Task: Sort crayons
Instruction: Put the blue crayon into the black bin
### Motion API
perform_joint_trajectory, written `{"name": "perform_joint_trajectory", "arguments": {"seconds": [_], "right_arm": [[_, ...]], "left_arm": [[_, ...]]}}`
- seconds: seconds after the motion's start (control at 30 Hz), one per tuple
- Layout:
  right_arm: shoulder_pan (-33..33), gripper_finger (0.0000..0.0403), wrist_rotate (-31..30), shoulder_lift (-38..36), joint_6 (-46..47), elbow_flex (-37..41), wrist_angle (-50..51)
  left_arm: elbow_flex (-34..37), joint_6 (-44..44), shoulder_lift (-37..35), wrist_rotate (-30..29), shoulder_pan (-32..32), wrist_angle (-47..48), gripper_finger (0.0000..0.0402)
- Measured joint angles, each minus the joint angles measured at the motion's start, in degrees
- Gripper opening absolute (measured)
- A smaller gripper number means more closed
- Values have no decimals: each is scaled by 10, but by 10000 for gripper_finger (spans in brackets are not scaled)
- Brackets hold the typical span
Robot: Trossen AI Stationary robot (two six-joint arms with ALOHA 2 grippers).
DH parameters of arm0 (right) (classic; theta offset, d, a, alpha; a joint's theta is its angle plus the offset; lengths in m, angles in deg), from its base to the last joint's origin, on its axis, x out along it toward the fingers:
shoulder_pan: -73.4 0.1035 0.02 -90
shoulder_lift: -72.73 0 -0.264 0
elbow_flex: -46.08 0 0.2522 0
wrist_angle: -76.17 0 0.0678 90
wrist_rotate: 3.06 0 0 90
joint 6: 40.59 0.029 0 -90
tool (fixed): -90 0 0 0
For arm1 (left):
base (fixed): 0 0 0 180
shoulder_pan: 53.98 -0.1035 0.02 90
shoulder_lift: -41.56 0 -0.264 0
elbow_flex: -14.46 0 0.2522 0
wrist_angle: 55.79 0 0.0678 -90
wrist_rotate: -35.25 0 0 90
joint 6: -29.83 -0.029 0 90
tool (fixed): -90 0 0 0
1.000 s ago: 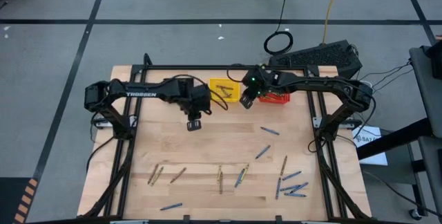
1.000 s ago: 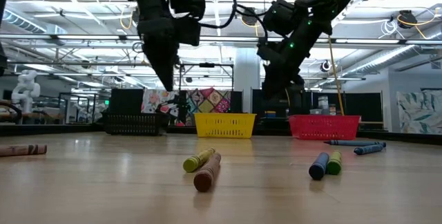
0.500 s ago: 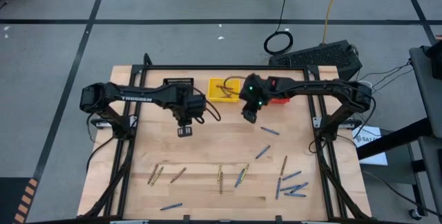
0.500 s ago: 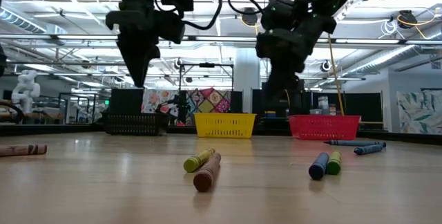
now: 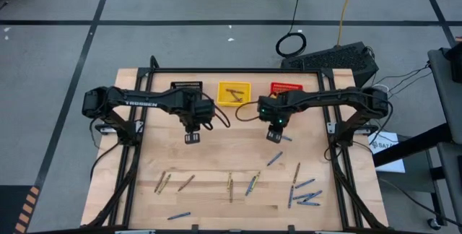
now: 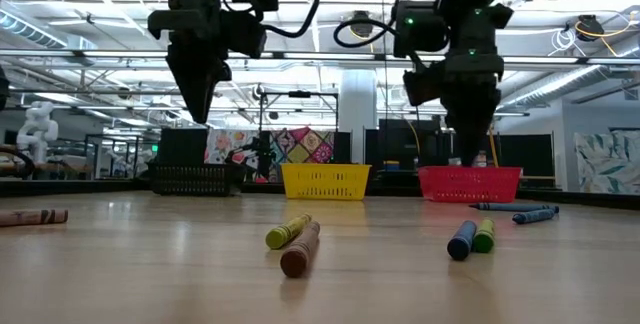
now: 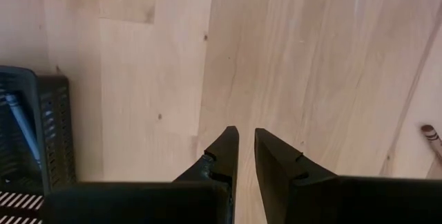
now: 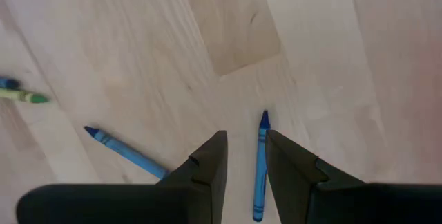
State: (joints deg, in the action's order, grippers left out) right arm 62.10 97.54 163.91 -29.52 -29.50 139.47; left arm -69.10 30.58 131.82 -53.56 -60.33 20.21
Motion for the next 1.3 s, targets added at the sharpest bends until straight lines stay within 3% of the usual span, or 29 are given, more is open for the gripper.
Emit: {"name": "perform_joint_trajectory", "arguments": {"seconds": [0.33,0.7,1.03,1.3], "right_arm": [[72,86,-33,0,69,0,48],[202,86,-31,0,308,0,74],[306,86,-30,0,335,0,130],[390,86,-10,0,460,0,143]], "left_arm": [[0,4,0,0,22,28,43],[0,-29,0,-9,63,27,43],[0,-28,0,-23,76,57,43],[0,-26,0,-23,88,55,43]]}}
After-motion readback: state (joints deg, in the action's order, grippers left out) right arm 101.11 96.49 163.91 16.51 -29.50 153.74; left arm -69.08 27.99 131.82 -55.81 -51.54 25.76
